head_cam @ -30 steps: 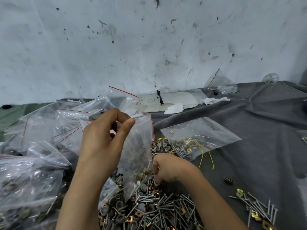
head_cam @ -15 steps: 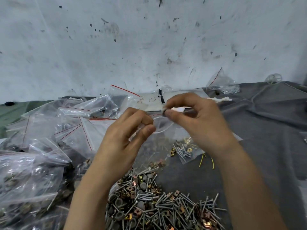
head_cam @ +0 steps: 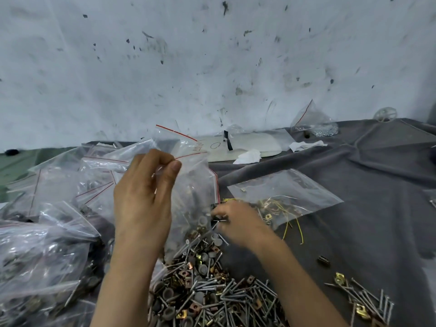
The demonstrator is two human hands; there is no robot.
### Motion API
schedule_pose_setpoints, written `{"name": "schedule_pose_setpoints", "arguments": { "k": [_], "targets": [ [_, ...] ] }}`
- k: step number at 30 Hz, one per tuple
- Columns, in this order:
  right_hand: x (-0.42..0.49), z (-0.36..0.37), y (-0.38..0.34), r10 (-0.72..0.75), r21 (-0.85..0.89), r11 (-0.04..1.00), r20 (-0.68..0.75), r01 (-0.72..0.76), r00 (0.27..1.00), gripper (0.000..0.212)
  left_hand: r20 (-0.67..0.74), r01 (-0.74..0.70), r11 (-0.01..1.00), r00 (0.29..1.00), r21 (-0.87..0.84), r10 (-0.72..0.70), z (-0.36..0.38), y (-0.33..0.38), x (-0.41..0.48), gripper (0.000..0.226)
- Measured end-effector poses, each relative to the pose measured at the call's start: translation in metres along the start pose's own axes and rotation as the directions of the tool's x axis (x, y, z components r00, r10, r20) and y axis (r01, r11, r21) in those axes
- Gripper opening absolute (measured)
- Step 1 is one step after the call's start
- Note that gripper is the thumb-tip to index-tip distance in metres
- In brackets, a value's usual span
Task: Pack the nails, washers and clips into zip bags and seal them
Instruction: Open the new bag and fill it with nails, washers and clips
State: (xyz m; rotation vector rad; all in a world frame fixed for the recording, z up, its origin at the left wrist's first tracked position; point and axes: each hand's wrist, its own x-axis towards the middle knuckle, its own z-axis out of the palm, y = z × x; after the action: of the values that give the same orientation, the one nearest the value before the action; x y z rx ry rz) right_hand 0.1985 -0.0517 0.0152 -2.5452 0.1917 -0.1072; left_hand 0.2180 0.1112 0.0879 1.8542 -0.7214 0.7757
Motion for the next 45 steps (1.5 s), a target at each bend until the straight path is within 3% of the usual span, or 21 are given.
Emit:
{"name": "schedule_pose_setpoints", "arguments": {
  "k": [2,5,12,15,18,21,23,25,27,29,34,39,42,45],
  "targets": [
    [0.004,0.019,0.001,-0.020,-0.076,0.997,0.110,0.029,0.994,0.038,-0.023,0.025,1.000,0.999,-0.006,-0.025,-0.001,-0.001,0.000,0.012],
    [0.003,0.032,-0.001,0.012,-0.168,0.986,0.054,-0.003,0.998,0.023,-0.025,0.047,0.999,0.999,-0.003,-0.048,-0.002,-0.001,0.001,0.013],
    [0.004,0.031,-0.004,0.110,-0.203,0.975,0.105,-0.087,0.988,0.018,-0.004,0.076,0.997,0.997,-0.019,-0.076,-0.002,0.003,0.000,0.016],
    [0.002,0.022,-0.004,0.102,-0.115,0.989,0.097,-0.090,0.990,0.011,0.019,0.087,0.996,0.996,-0.032,-0.087,-0.002,0.005,0.000,0.015],
    [-0.001,0.002,-0.003,0.094,0.052,0.994,-0.037,-0.092,0.995,0.011,0.051,0.059,0.998,0.997,-0.016,-0.058,-0.002,0.005,0.000,0.013],
    [-0.008,-0.026,-0.005,0.140,0.352,0.935,-0.262,-0.040,0.955,0.012,0.071,0.036,0.999,0.997,-0.029,-0.034,-0.001,0.006,0.000,0.015],
    [-0.017,-0.046,-0.012,0.161,0.534,0.840,-0.420,0.099,0.893,0.016,0.105,0.034,0.998,0.994,-0.047,-0.029,-0.001,0.006,0.000,0.015],
    [-0.029,-0.064,-0.022,0.142,0.608,0.740,-0.560,0.288,0.816,0.018,0.138,0.017,0.998,0.990,-0.063,-0.008,0.000,0.007,0.000,0.017],
    [-0.040,-0.075,-0.035,0.063,0.579,0.701,-0.633,0.417,0.772,0.020,0.171,-0.007,0.997,0.985,-0.073,0.020,0.002,0.009,-0.001,0.019],
    [-0.048,-0.079,-0.046,-0.021,0.523,0.722,-0.637,0.453,0.770,0.020,0.202,-0.029,0.995,0.978,-0.098,0.049,0.003,0.011,-0.002,0.020],
    [-0.051,-0.077,-0.052,-0.083,0.443,0.805,-0.574,0.394,0.815,0.015,0.261,-0.064,0.985,0.960,-0.159,0.105,0.005,0.016,-0.003,0.029],
    [-0.054,-0.086,-0.045,-0.057,0.468,0.778,-0.612,0.419,0.789,0.019,0.278,-0.061,0.982,0.954,-0.180,0.110,0.005,0.016,-0.003,0.030],
    [-0.056,-0.087,-0.047,-0.124,0.405,0.795,-0.620,0.451,0.775,0.022,0.296,-0.050,0.978,0.949,-0.204,0.110,0.006,0.016,-0.004,0.027],
    [-0.054,-0.081,-0.049,-0.153,0.374,0.823,-0.579,0.428,0.801,0.022,0.316,-0.043,0.969,0.941,-0.242,0.120,0.007,0.017,-0.004,0.021]
  ]
}}
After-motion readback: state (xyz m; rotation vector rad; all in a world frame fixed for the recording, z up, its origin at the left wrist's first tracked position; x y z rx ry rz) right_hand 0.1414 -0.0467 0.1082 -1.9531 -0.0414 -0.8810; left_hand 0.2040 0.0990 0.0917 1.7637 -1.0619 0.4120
